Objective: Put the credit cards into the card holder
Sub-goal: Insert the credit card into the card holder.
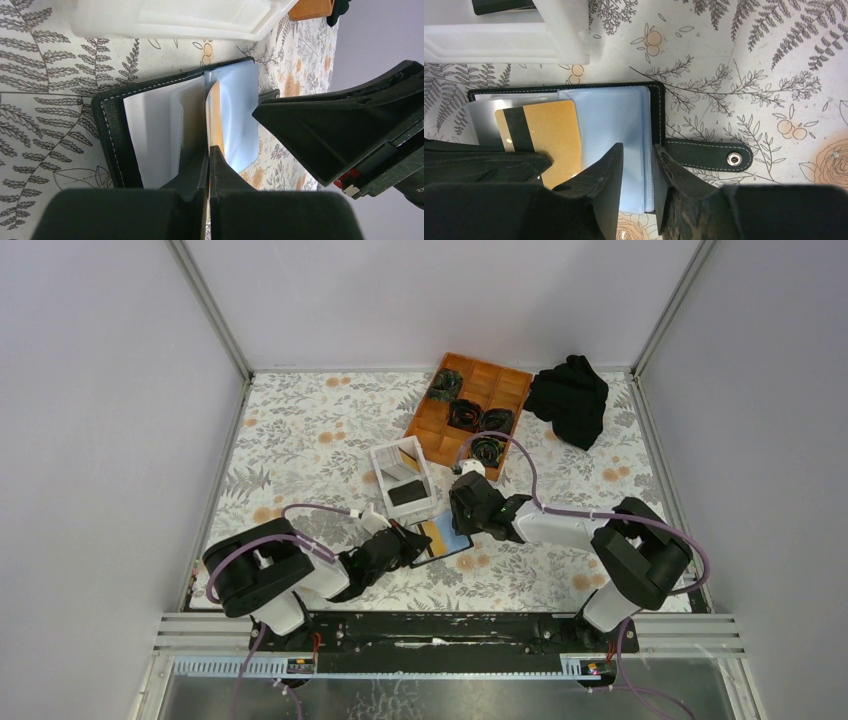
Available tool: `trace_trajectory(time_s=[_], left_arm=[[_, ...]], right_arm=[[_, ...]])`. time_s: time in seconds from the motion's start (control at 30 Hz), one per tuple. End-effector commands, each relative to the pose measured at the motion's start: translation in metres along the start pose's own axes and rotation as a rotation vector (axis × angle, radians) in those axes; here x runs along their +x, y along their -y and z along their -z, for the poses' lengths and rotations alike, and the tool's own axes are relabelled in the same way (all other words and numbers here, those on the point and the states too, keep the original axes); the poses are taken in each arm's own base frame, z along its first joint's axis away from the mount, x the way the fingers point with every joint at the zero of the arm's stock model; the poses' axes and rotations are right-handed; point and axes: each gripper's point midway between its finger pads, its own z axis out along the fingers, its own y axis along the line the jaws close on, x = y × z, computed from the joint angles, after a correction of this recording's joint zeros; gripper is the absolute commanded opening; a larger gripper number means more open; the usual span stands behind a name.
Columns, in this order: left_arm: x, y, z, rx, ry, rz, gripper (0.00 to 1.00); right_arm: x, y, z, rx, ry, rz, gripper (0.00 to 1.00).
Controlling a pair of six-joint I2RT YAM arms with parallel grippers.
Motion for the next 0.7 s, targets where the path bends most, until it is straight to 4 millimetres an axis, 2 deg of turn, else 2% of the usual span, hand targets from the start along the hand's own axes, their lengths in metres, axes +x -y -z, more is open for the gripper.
trace_trajectory(time_s=[0.0, 0.2, 0.4, 0.67], left_arm=[[0.012, -0.079, 0.014, -0.265, -0.056, -0.128, 0.0], [0.011, -0.077, 0.015, -0.26, -0.054, -0.121, 0.0], [0.009, -0.077, 0.016, -0.267, -0.048, -0.12, 0.0], [0.008, -0.082, 0.019, -0.293, -0.046, -0.112, 0.0]], right_arm=[[-0.016, -0.003, -0.001, 0.044, 0.038, 0.051, 0.36], [-0.012, 0.006, -0.009, 0.116, 0.016, 0.083, 0.38], [0.007, 0.016, -0.024, 0.168, -0.052, 0.1, 0.38], [0.014, 0.019, -0.027, 0.184, -0.071, 0.101, 0.38]])
